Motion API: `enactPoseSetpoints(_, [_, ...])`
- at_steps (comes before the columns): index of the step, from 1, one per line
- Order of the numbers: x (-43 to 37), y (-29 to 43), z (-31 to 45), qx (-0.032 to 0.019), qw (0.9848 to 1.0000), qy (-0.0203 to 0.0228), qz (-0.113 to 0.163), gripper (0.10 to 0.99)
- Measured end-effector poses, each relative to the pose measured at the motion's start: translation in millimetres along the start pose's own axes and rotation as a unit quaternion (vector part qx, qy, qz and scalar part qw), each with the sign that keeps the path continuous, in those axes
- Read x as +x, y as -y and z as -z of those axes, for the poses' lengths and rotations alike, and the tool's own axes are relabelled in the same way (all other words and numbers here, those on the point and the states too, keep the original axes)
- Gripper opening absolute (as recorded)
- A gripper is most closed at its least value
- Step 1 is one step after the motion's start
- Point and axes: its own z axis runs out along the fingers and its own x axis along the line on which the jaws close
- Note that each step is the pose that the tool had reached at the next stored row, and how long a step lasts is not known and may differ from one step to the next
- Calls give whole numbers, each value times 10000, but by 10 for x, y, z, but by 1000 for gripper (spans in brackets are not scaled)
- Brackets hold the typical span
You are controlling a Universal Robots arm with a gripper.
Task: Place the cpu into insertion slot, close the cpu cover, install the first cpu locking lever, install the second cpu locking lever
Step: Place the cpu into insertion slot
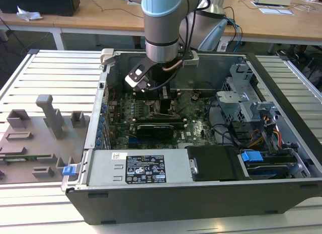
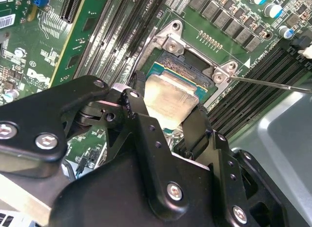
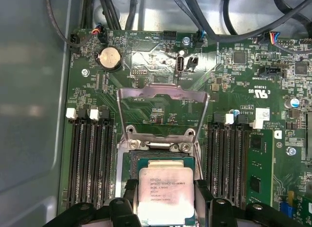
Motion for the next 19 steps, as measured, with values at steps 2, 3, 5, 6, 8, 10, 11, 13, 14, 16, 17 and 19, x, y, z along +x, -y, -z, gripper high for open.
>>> enactPoseSetpoints(2, [0, 1, -9, 0, 10000, 0, 0, 545])
enactPoseSetpoints(3, [-1, 1, -11, 1, 10000, 1, 0, 545])
enactPoseSetpoints(5, [0, 2, -17, 0, 10000, 0, 0, 545])
enactPoseSetpoints(6, [0, 2, -20, 0, 10000, 0, 0, 545])
enactPoseSetpoints(8, [0, 2, -26, 0, 10000, 0, -1, 545])
enactPoseSetpoints(10, [2, 1, -38, 0, 10000, 0, -1, 545])
enactPoseSetpoints(11, [4, 1, -44, 0, 10000, 0, 1, 545])
enactPoseSetpoints(13, [8, 3, -56, 0, 10000, 0, -3, 545])
enactPoseSetpoints(14, [12, 3, -63, 0, 10000, 4, -36, 545])
enactPoseSetpoints(16, [27, 4, -76, -2, 9999, 11, -124, 545])
enactPoseSetpoints(17, [36, 3, -80, -2, 9999, 11, -131, 545])
enactPoseSetpoints(19, [47, 4, -89, -3, 9999, 11, -131, 545])
